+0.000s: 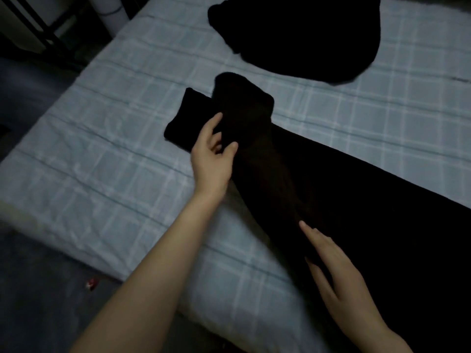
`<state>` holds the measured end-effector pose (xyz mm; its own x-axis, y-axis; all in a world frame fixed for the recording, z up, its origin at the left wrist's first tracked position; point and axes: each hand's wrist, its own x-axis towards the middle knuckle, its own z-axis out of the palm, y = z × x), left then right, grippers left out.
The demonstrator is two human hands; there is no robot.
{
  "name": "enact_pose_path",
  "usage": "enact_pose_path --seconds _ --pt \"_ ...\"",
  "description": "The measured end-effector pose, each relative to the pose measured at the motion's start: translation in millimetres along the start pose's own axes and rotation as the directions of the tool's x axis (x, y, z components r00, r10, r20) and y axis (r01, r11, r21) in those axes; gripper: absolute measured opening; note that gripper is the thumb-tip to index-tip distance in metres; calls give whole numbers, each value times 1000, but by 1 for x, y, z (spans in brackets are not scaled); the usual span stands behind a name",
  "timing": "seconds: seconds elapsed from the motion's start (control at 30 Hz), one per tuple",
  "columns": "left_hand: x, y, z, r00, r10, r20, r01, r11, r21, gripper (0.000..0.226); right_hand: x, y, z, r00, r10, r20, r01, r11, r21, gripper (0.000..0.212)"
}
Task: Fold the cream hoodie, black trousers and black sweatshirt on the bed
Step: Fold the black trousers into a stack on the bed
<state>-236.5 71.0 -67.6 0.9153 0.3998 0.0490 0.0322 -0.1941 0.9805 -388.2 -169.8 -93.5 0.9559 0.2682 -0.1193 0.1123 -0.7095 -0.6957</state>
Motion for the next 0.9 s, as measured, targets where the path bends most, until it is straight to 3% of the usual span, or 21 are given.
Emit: enact_pose_path --seconds 0.07,0.13,0.2,0.27,0.37,0.43,0.53,0.63,0.77,0.83,0.9 --pt "-9 -4 -39 999 -28 -41 26 998 -62 59 0 -9 4 994 -89 59 94 992 -78 85" --pt "-24 -17 -73 975 -199 -100 193 979 -67 62 5 -18 14 966 -139 220 177 970 -166 83" --pt "-39 -33 -103 893 -398 -208 424 901 96 65 10 -24 32 894 -127 429 269 919 -288 77" --pt "-55 -45 -124 865 -392 -313 485 814 319 66 7 -26 50 832 -119 542 337 884 -323 68" --pt "-57 -40 -128 976 -101 -191 186 844 503 60 4 -32 57 890 -131 438 244 946 -212 61" --pt "-41 -36 -116 993 -37 -109 95 798 595 67 5 -34 53 952 -149 269 182 978 -101 57" --pt "-12 -38 -98 980 -103 -168 189 728 659 88 20 -34 51 990 -104 92 115 984 -135 50" --pt "-2 -58 -101 981 -106 -160 190 671 717 84 49 -34 56 997 -69 19 71 985 -158 52" --pt "-10 -79 -129 996 -79 -38 87 809 581 65 85 -33 71 1000 12 18 -8 980 -200 51" --pt "-11 -76 -150 997 -25 -72 61 830 554 60 95 -34 76 999 35 30 -27 974 -227 44" --pt "-5 -69 -175 989 27 -147 55 848 527 56 100 -33 73 999 -17 -48 8 984 -176 36"
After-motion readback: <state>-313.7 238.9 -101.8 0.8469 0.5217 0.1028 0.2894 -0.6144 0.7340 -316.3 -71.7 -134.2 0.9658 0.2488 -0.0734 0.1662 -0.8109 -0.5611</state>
